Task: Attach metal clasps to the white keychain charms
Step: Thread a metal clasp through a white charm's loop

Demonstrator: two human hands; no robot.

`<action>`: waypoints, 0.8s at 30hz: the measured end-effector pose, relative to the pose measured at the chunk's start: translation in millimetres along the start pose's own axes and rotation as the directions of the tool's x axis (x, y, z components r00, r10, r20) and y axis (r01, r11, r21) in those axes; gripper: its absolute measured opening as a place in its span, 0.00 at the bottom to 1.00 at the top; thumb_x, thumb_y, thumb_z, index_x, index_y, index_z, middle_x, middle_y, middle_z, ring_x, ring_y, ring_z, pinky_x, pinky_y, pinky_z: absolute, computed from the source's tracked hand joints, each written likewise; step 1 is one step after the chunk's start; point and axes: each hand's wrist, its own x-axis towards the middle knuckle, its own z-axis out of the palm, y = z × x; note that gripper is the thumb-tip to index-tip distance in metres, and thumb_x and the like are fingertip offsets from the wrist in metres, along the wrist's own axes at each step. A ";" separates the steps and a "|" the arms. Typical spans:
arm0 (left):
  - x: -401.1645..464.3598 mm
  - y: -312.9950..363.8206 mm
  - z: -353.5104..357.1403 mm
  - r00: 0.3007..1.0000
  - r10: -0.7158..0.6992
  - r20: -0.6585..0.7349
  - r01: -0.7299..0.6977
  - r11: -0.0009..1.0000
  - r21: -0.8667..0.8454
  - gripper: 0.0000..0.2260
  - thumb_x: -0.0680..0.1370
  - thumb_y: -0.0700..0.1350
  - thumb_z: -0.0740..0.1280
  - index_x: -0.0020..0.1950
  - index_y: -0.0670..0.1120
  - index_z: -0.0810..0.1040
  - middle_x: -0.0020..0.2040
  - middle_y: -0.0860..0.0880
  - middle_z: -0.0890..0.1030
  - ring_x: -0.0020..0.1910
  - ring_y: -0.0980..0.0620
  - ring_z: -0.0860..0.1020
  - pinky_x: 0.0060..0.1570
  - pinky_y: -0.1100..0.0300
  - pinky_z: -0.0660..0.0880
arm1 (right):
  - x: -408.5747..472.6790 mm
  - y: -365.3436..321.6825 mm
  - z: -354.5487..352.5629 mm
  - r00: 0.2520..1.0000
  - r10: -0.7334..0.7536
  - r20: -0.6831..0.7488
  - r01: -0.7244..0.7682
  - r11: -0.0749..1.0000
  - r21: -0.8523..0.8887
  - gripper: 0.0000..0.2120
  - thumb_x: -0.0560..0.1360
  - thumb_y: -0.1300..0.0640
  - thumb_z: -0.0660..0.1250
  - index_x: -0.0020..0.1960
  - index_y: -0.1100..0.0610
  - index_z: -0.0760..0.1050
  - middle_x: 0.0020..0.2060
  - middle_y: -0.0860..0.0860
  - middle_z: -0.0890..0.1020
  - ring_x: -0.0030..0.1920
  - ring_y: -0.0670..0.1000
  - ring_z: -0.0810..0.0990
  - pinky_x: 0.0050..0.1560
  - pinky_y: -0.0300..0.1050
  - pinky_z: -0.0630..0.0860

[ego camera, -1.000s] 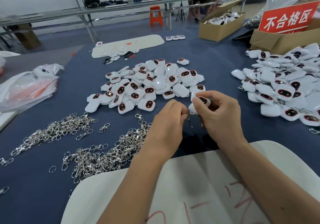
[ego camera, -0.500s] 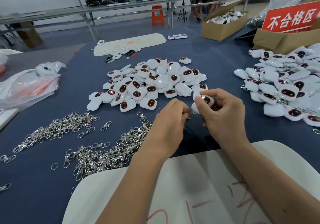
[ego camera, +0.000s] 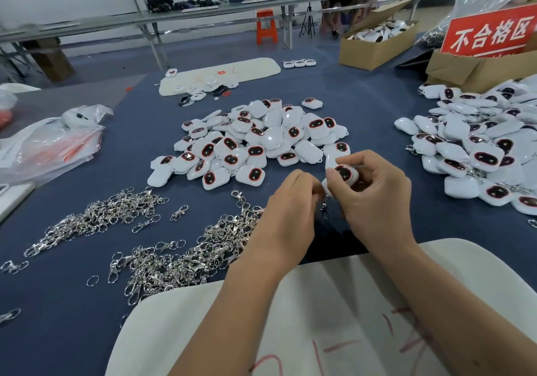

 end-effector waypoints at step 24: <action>4.9 1.0 -1.4 0.988 0.039 -0.149 -0.047 0.998 -0.051 0.03 0.81 0.38 0.67 0.50 0.43 0.80 0.45 0.50 0.81 0.46 0.50 0.77 0.49 0.49 0.75 | 1.8 10.0 2.5 0.962 0.266 0.064 -0.273 0.925 0.266 0.08 0.77 0.54 0.74 0.46 0.55 0.76 0.27 0.53 0.81 0.21 0.50 0.73 0.23 0.39 0.70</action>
